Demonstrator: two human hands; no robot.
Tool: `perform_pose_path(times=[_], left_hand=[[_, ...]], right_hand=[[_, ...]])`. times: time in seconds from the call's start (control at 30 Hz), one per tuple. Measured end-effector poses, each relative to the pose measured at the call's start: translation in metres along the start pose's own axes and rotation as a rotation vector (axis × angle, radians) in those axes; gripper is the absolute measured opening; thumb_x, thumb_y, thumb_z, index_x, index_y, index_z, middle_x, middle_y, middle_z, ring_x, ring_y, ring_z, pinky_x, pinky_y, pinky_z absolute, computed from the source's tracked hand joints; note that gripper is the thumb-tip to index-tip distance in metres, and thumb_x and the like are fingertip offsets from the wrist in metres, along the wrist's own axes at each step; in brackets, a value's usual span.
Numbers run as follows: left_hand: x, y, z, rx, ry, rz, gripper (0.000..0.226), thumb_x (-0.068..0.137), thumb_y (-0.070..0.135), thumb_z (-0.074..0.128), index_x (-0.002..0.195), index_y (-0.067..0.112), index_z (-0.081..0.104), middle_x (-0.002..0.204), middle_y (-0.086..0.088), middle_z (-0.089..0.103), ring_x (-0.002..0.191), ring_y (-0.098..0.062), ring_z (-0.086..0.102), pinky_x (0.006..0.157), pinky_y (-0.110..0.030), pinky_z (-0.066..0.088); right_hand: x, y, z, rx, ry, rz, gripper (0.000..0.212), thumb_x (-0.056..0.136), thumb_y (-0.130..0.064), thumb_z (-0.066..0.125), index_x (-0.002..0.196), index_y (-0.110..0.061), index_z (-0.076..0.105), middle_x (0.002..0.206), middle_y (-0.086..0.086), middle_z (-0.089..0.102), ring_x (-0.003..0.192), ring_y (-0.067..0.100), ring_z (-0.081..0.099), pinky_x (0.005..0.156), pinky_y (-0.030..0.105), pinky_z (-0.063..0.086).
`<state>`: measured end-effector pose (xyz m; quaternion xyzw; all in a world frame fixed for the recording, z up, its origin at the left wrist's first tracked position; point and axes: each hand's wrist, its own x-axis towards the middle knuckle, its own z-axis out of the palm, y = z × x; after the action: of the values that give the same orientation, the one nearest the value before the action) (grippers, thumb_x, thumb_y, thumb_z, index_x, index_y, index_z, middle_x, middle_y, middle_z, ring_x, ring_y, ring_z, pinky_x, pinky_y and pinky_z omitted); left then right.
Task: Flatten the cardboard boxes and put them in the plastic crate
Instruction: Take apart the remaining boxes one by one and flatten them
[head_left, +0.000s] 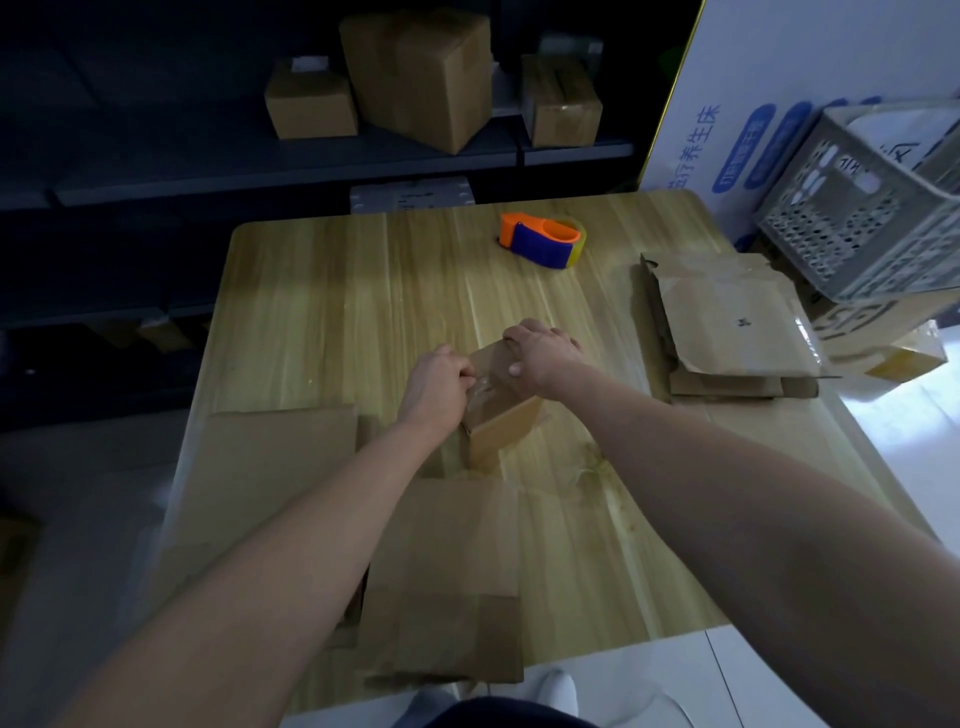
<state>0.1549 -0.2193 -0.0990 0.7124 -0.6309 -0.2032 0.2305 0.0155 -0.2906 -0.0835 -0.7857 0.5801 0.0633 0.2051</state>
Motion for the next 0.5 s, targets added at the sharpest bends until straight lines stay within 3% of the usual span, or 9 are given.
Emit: perform_pose_path(times=[0.13,0.37,0.5], left_hand=[[-0.0008,-0.0012,0.0022,-0.008,0.011,0.017,0.013,0.088,0.005,0.06,0.092,0.005,0.073,0.094,-0.007,0.059,0.091,-0.021,0.054,0.073,-0.021,0.033],[0.0053,0.0057,0.0036,0.077,-0.076,-0.004,0.012,0.091,0.004,0.055,0.091,0.005,0.067,0.102,-0.011,0.055,0.099,-0.026,0.051,0.081,-0.032,0.041],[0.0016,0.0005,0.0047,0.033,-0.048,0.013,0.012,0.092,0.006,0.054,0.097,0.011,0.063,0.101,-0.002,0.052,0.097,-0.019,0.049,0.08,-0.028,0.039]], right_hand=[[0.0001,0.0014,0.0007,0.017,-0.006,0.009,0.05,0.093,-0.024,0.056,0.14,-0.027,0.039,0.145,-0.003,0.034,0.131,0.032,0.033,0.109,0.052,0.028],[-0.002,0.0012,0.0012,0.017,-0.006,0.017,0.052,0.092,-0.024,0.058,0.141,-0.026,0.038,0.146,-0.002,0.033,0.131,0.032,0.034,0.109,0.05,0.029],[-0.002,0.0006,0.0018,0.032,0.008,0.008,0.053,0.092,-0.021,0.058,0.141,-0.026,0.038,0.147,-0.002,0.032,0.132,0.032,0.034,0.11,0.051,0.028]])
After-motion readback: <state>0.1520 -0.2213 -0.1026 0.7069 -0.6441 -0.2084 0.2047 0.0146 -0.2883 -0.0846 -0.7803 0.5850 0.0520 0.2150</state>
